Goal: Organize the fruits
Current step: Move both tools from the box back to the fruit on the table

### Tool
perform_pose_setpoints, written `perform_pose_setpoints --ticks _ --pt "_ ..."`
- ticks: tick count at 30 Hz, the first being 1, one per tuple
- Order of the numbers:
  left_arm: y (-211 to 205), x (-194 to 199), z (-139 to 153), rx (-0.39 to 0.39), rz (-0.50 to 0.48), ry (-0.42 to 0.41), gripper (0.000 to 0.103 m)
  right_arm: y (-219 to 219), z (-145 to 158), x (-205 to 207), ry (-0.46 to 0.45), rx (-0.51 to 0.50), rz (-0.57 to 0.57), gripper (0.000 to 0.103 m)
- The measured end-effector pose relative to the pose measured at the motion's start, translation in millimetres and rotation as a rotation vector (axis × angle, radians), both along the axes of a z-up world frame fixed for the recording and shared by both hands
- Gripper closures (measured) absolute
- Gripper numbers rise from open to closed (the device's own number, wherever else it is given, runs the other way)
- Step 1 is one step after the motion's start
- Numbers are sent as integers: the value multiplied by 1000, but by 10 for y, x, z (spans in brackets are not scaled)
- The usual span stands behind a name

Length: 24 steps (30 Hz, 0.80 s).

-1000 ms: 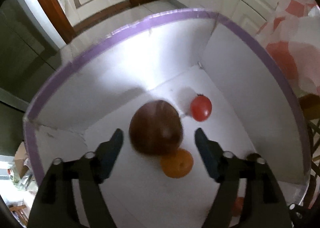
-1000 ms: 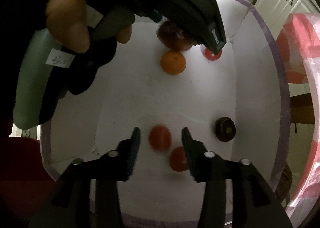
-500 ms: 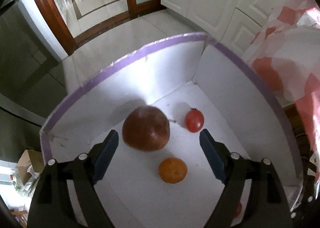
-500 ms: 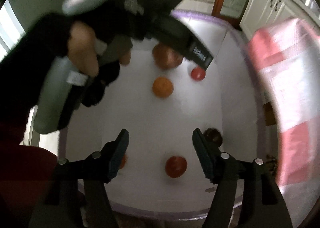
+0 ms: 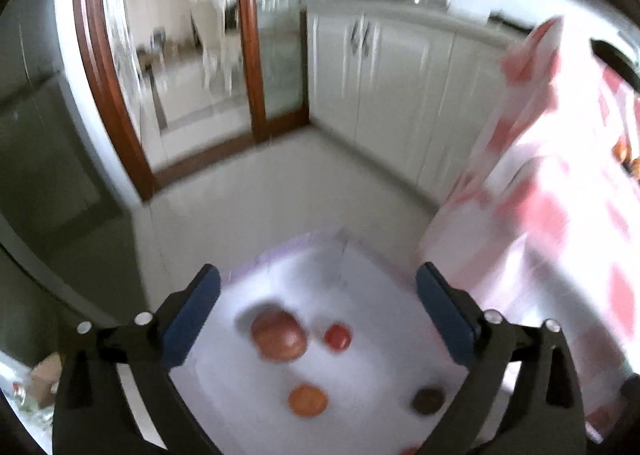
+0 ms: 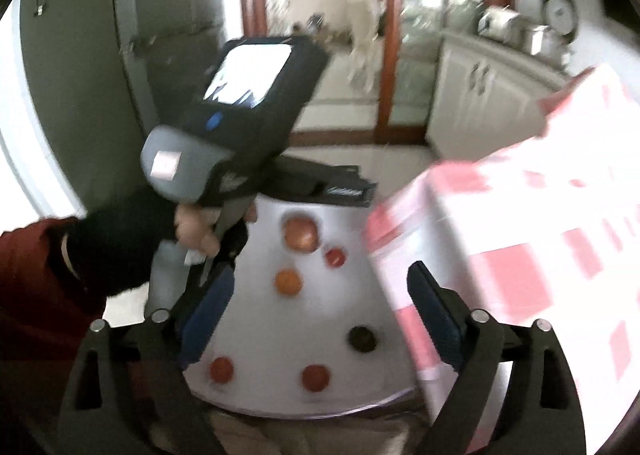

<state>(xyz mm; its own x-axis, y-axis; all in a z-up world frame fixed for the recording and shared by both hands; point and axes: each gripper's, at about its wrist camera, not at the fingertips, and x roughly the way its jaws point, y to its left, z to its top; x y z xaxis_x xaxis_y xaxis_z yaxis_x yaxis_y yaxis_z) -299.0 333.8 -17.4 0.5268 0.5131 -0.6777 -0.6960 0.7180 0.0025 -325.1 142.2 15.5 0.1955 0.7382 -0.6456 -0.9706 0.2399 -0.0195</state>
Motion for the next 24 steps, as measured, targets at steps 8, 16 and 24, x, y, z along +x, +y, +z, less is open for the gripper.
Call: perform_pose_setpoints --ticks 8,16,24 --pt "-877 360 604 174 -254 -111 2 -1125 368 592 -22 205 -324 16" --pt "-2150 1155 890 147 -579 -153 2 -2319 414 1251 68 356 -650 16" --pt "-3194 2449 840 48 -781 -153 2 -3158 278 1858 95 332 -928 16"
